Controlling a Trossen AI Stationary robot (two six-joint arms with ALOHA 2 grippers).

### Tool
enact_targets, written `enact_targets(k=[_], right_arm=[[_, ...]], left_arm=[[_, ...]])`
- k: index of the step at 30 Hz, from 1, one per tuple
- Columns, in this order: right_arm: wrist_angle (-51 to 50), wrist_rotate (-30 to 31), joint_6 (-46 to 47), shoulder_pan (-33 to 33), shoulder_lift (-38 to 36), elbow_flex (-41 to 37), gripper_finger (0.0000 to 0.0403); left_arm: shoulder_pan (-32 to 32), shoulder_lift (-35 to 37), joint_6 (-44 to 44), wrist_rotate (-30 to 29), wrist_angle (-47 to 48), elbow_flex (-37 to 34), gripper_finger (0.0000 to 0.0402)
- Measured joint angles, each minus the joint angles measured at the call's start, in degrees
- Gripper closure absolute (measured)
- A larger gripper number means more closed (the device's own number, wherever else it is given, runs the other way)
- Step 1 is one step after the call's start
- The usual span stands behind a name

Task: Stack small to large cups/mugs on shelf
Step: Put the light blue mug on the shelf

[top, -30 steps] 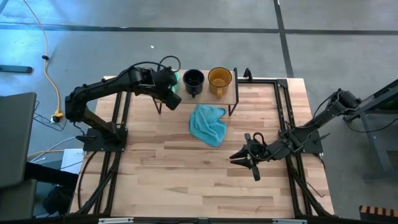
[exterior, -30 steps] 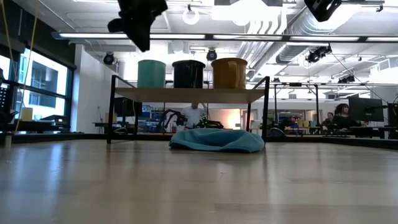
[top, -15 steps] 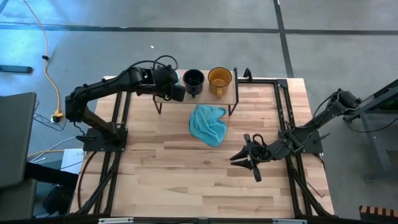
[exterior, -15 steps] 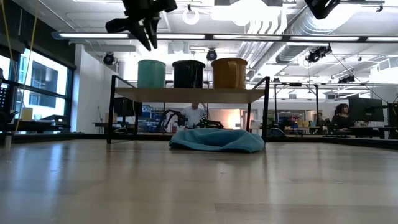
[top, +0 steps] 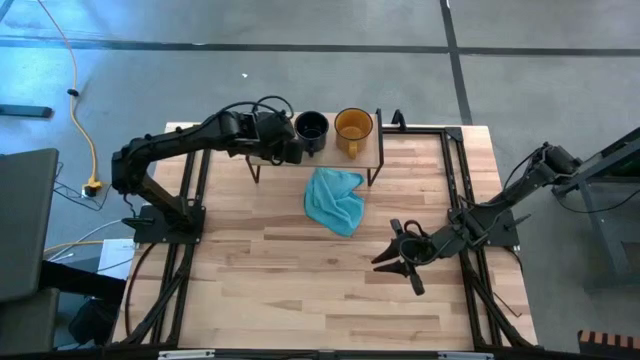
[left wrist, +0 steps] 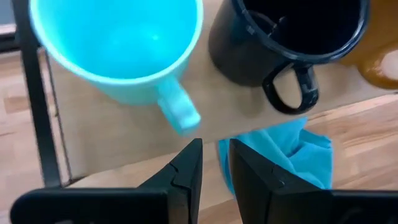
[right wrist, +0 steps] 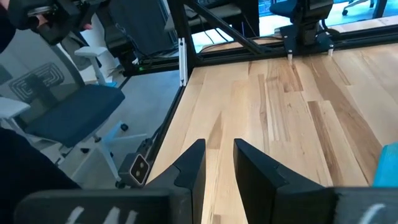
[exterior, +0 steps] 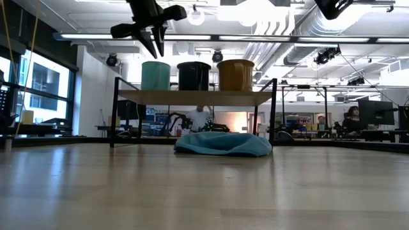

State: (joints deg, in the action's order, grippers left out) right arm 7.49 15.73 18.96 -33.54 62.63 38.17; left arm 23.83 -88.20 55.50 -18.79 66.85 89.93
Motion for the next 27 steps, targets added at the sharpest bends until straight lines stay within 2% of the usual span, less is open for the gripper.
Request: enact_targets(k=[3,6,9,15,19,23,27], right_arm=[[-0.2,-0.2,0.0,0.0,0.0,0.0,0.0330],[-0.5,-1.1,0.0,0.0,0.0,0.0,0.0330],[-0.9,-1.2,0.0,0.0,0.0,0.0,0.0330],[-0.9,-1.5,-1.3,0.0,0.0,0.0,0.0330],[-1.0,-2.5,-1.5,0.0,0.0,0.0,0.0330],[-1.3,-2.6,-1.5,0.0,0.0,0.0,0.0330],[-1.4,-3.4,-1.7,0.0,0.0,0.0,0.0330]], left_arm=[[-0.3,-0.5,-1.5,1.1,-0.5,0.0,0.0326],[-0.7,-0.4,-2.7,1.7,-1.2,0.0,0.0298],[-1.0,-0.4,-2.9,2.4,-0.8,0.0,0.0249],[-1.0,-0.4,-0.6,1.2,2.6,0.0,0.0126],[-1.0,-0.4,1.6,0.2,2.8,0.0,0.0066],[-1.0,-1.0,3.1,-1.1,2.0,0.0,0.0036],[-1.0,-2.0,4.9,-3.8,1.5,0.0,0.0033]])
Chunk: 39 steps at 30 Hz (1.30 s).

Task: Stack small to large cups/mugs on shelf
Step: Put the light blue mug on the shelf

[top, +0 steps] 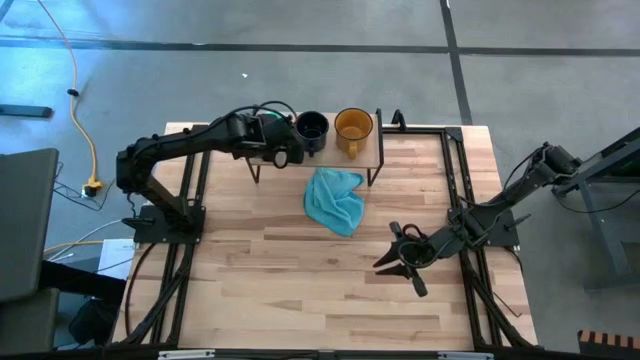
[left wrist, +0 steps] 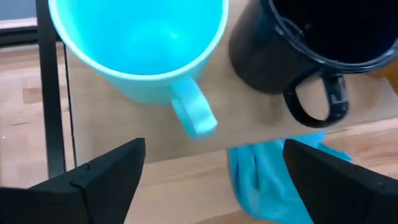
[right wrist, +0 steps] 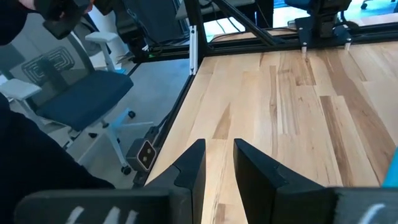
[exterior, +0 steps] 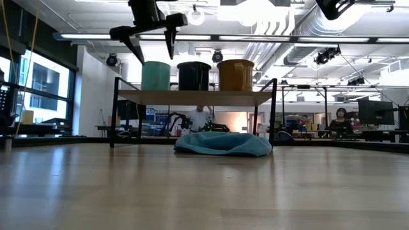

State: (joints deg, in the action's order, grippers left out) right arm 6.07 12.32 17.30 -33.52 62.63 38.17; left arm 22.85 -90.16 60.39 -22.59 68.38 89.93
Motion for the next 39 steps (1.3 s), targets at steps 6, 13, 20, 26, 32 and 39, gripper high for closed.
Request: enact_targets(k=[6,13,20,26,32,39], right_arm=[[-0.5,-0.6,0.6,0.0,0.0,0.0,0.0330],[-0.5,-0.6,0.6,0.0,0.0,0.0,0.0330],[-0.5,-0.6,0.6,0.0,0.0,0.0,0.0330],[-0.7,-0.6,0.6,0.0,0.0,0.0,0.0330],[-0.7,-0.9,0.2,0.0,0.0,0.0,0.0330],[-0.7,-1.6,0.0,0.0,0.0,0.0,0.0330]], left_arm=[[0.0,-1.2,1.8,-1.2,0.0,0.0,0.0066],[0.0,-1.6,3.1,-2.5,0.6,0.0,0.0119],[0.0,-1.6,4.3,-3.6,0.8,0.0,0.0144],[0.0,-1.6,5.9,-4.1,0.9,0.0,0.0141],[0.0,-1.7,7.6,-4.2,1.1,0.0,0.0140],[0.0,-2.0,10.7,-4.0,2.6,0.0,0.0146]])
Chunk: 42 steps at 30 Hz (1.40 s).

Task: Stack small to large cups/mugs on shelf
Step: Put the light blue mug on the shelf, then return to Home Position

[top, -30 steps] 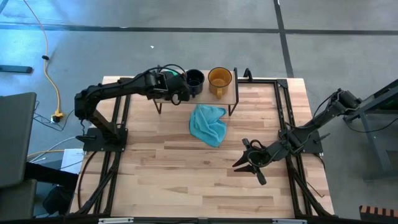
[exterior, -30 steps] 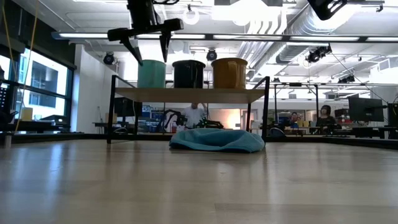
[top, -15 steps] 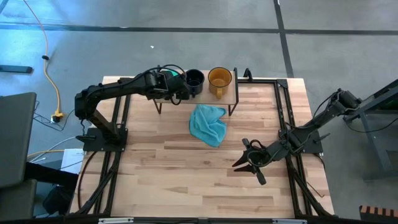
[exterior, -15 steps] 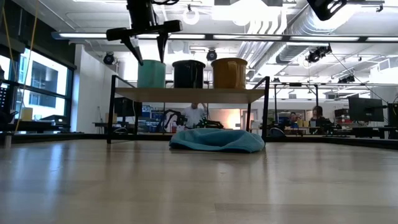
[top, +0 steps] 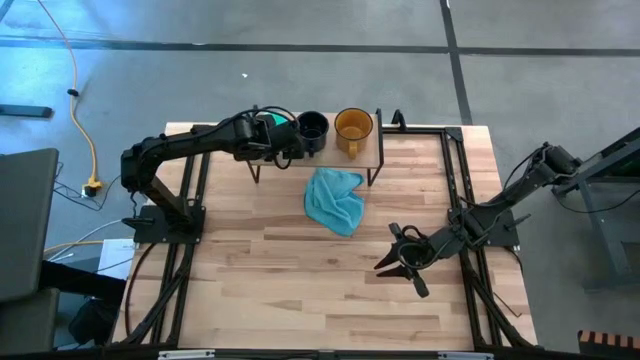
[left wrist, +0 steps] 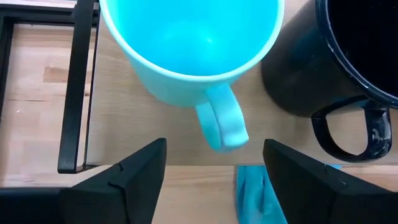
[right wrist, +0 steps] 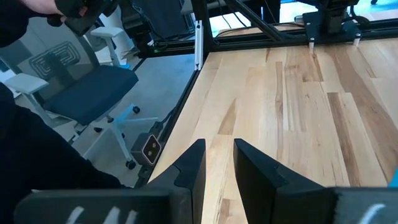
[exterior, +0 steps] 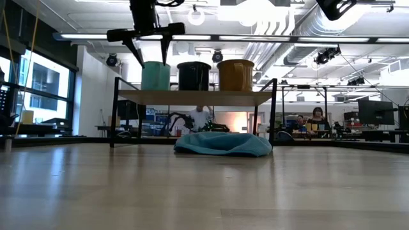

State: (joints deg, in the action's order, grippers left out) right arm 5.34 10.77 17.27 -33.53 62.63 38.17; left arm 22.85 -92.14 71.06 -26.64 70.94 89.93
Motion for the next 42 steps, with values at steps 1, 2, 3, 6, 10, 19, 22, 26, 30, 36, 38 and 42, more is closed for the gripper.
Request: enact_targets(k=[1,2,3,6,10,19,22,26,30,36,38,42], right_arm=[[0.0,-0.2,0.0,0.0,0.0,0.0,0.0330],[0.0,-0.3,0.0,0.0,0.0,0.0,0.0330],[-0.1,-0.3,0.0,0.0,0.0,0.0,0.0330],[-0.2,-0.5,0.0,0.0,0.0,0.0,0.0330],[-0.2,-0.9,0.0,0.0,0.0,0.0,0.0330],[-0.2,-1.3,0.0,0.0,0.0,0.0,0.0330],[-0.2,-1.5,0.0,0.0,0.0,0.0,0.0330],[-0.2,-1.5,0.0,0.0,0.0,0.0,0.0330],[-0.2,-1.6,0.2,0.0,0.0,0.0,0.0330],[-0.2,-1.6,0.2,0.0,0.0,0.0,0.0330],[-0.2,-1.6,0.5,0.0,0.0,0.0,0.0330],[-0.2,-1.6,0.6,0.0,0.0,0.0,0.0330]], left_arm=[[0.0,0.0,0.2,0.0,0.0,0.0,0.0150],[0.0,0.0,0.4,0.0,0.0,0.0,0.0154],[0.0,0.0,0.6,0.0,0.0,0.0,0.0159],[0.0,0.0,0.6,0.0,0.0,0.0,0.0176],[0.0,0.0,0.6,0.0,0.1,0.0,0.0198],[0.0,0.0,0.6,0.2,2.0,0.0,0.0224],[0.0,0.0,0.6,0.2,2.4,0.0,0.0224],[0.0,0.0,0.1,0.5,2.8,0.0,0.0223],[0.0,0.0,-0.1,0.7,2.8,0.0,0.0222],[0.0,0.0,-0.2,0.7,3.8,0.0,0.0222],[0.0,0.0,-0.3,1.1,4.6,0.0,0.0222],[0.0,0.0,-0.3,1.3,4.7,0.0,0.0222]])
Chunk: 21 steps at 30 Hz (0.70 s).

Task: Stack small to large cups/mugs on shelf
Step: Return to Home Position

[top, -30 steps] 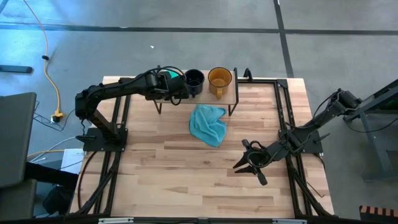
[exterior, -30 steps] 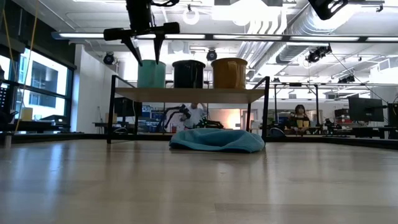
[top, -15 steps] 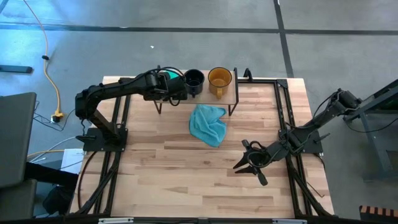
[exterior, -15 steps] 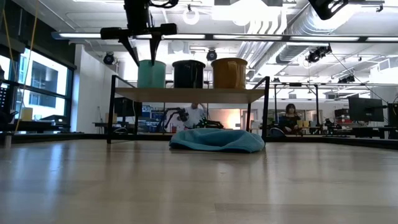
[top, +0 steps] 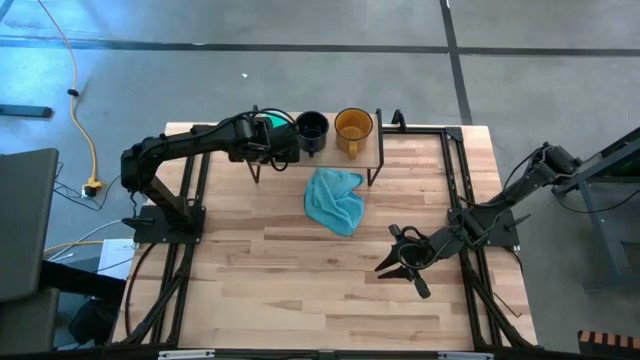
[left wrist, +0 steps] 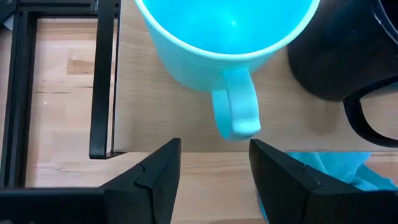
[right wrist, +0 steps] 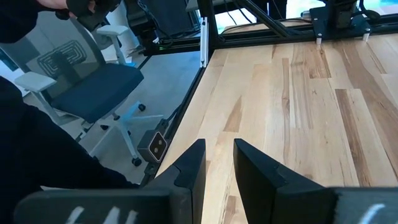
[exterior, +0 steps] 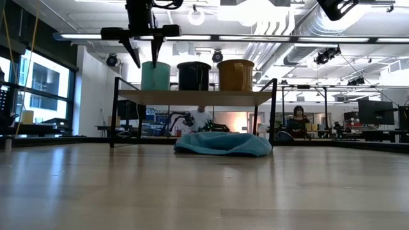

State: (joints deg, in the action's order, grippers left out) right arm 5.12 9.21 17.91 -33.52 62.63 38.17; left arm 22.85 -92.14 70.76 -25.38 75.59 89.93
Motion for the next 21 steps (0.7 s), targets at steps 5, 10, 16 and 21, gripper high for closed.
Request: enact_targets(k=[5,10,16,21], right_arm=[[0.0,0.0,0.0,0.0,0.0,0.0,0.0330],[0.0,0.0,0.0,0.0,0.0,0.0,0.0330],[0.0,0.0,0.0,0.0,0.0,0.0,0.0330],[0.0,0.0,0.0,0.0,0.0,0.0,0.0330]], left_arm=[[0.0,0.0,-1.2,0.4,0.0,0.0,0.0222],[0.0,0.0,-1.6,0.7,0.0,0.0,0.0222],[0.0,0.0,-2.0,0.7,1.2,0.0,0.0222],[0.0,0.0,-2.0,0.7,1.3,0.0,0.0222]])
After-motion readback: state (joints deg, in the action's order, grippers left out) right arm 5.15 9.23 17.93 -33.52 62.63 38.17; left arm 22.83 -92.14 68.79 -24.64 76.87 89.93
